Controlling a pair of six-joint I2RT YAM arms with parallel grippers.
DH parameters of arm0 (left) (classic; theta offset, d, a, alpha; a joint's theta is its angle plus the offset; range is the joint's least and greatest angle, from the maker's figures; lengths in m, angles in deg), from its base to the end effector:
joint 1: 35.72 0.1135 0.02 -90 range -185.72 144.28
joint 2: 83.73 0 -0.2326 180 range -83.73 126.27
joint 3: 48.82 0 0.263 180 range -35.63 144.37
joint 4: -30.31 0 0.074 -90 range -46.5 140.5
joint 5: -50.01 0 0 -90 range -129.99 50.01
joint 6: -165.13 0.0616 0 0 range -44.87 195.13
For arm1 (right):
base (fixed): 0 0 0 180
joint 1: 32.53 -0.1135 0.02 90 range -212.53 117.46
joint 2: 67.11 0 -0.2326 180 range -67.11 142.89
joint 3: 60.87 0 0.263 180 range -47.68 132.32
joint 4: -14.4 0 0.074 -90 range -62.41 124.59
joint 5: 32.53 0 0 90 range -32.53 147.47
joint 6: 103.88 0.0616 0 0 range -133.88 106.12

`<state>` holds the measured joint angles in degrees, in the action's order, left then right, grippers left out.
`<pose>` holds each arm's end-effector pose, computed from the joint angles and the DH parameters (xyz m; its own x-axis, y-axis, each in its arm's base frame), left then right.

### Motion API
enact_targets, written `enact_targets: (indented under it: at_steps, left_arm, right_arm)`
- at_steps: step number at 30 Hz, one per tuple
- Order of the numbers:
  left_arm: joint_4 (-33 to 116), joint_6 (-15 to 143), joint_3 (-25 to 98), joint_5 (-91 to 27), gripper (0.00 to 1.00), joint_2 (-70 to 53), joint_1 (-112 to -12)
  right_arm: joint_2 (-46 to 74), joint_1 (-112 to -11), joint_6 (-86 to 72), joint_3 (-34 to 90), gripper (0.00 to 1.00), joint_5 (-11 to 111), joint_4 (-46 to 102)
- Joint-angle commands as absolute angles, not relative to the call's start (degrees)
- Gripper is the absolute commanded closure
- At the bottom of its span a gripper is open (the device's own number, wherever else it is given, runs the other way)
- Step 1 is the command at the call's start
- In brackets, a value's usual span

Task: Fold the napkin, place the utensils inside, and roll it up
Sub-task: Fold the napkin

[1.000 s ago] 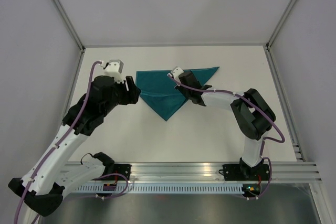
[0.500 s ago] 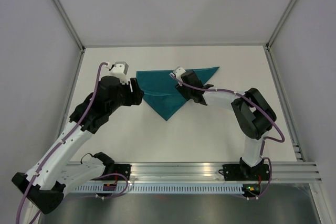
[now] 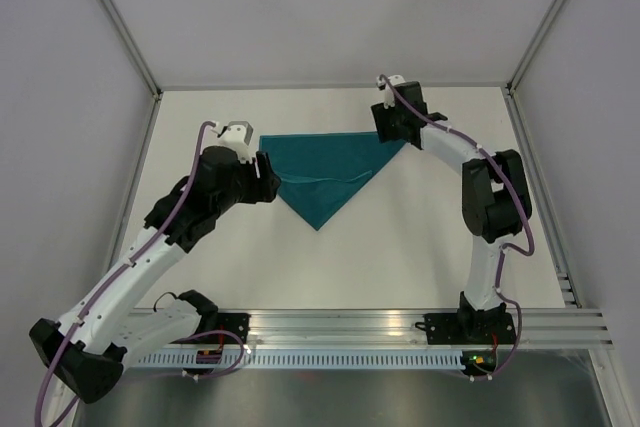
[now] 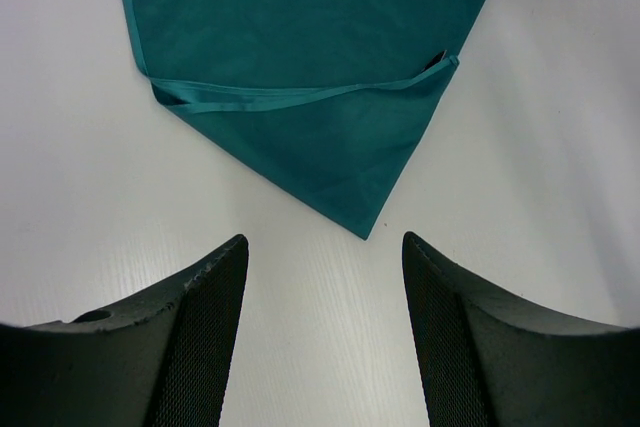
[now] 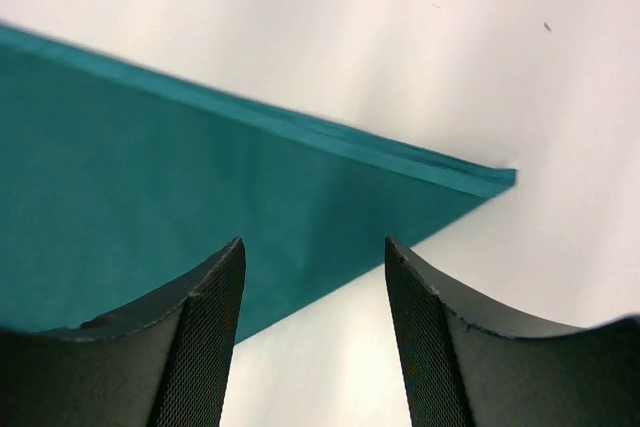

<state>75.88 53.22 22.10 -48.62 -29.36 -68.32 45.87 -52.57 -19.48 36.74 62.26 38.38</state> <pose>0.2194 -0.1294 0.3120 -0.5367 -0.0947 -0.8385 0.2391 0.9359 -0.2588 0.4425 0.1559 0.1721 -0.5654 -0.3098 -0.7644 -0.3376 0.9325 -0.1282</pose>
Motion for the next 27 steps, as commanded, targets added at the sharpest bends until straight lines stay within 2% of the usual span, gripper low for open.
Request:
enact_targets:
  at_steps: [1,8,17,27]
  left_arm:
    - [71.9,50.4,20.4,-46.2,0.32,-28.5,-68.5]
    - [69.9,50.1,18.4,-45.2,0.32,-27.8,-68.5]
    - [68.8,49.9,17.6,-44.7,0.32,-27.6,-68.5]
    - [68.8,49.7,17.5,-44.7,0.32,-27.5,-68.5]
  right_arm:
    - [50.7,-46.5,-12.1,40.6,0.36,53.1,44.9]
    - [56.2,-37.6,-6.3,45.2,0.37,44.8,45.8]
    - [61.6,-32.9,2.4,47.9,0.36,38.8,43.9]
    - [66.4,-29.3,7.0,50.2,0.39,36.3,43.0]
